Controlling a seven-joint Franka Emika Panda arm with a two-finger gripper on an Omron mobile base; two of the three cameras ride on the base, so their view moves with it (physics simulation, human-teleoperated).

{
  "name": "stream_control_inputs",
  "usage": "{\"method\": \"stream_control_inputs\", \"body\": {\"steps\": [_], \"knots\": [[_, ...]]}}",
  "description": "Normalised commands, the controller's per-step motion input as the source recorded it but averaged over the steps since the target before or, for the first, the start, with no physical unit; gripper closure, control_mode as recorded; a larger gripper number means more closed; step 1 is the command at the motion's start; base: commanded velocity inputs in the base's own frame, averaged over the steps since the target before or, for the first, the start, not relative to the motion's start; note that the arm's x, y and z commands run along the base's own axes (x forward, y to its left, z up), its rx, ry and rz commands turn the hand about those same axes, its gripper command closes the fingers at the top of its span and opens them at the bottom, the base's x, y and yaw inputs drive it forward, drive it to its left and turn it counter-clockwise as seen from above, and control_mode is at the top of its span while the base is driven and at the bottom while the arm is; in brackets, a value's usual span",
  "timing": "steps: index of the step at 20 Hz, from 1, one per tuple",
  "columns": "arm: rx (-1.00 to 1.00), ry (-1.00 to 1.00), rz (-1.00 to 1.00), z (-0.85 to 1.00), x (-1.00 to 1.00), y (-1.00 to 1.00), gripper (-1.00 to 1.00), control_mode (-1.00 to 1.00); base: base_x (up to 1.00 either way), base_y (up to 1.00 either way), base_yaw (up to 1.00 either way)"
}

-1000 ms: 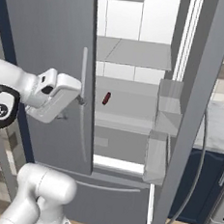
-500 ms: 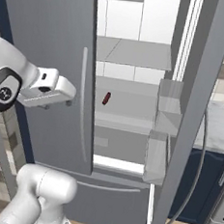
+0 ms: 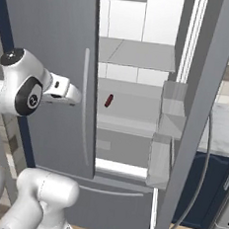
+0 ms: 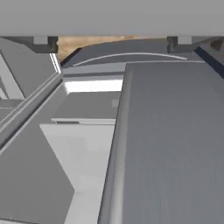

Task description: Move the hot dog bun to the plate on the dining table and place the condiment next to that plate. Then navigate to the fridge and take the sausage and place it on the plate as well.

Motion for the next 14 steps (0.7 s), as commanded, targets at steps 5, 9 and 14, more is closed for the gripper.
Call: {"method": "stream_control_inputs", "body": {"steps": [5,9,14], "knots": [[0.0,0.0,0.0,-0.09,0.99,0.02,-1.0,-1.0,0.0,0.0,0.0],[0.0,-0.18,0.01,-0.16,0.64,0.0,-1.0,-1.0,0.0,0.0,0.0],[0.02,-0.22,0.02,-0.32,0.6,0.0,-1.0,-1.0,0.0,0.0,0.0]]}}
